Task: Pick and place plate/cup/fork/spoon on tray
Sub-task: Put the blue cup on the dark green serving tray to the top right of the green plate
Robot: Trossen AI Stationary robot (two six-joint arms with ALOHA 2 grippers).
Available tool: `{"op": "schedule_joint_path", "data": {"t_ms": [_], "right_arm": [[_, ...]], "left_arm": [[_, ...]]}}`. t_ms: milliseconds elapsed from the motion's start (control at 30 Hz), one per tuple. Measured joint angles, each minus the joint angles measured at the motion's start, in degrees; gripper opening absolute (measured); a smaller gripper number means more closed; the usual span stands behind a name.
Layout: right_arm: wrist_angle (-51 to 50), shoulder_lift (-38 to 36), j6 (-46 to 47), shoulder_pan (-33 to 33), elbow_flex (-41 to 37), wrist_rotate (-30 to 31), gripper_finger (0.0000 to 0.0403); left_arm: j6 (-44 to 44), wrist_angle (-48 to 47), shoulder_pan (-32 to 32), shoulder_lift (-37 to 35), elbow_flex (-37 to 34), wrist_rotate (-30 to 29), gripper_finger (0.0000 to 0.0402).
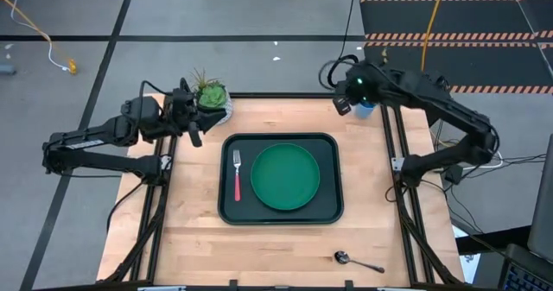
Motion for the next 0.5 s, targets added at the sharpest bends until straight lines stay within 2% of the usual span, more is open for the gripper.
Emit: {"op": "schedule_joint_path", "data": {"t_ms": [233, 367, 500], "right_arm": [[-3.17, 6.21, 4.98, -14.13, 0.19, -13.07, 0.0136], [-6.11, 10.64, 2.87, -18.56, 0.19, -13.41, 0.0174], [-6.31, 14.5, 2.21, -20.39, 0.18, -13.84, 0.0195]], "left_arm": [[-1.62, -0.56, 0.0, 1.28, 0.0, -1.74, 0.0086], [-1.85, -0.91, 0.0, 2.71, -0.04, -3.07, 0.0086], [-3.2, -0.85, 0.0, 3.89, -0.02, -3.23, 0.0086]]}}
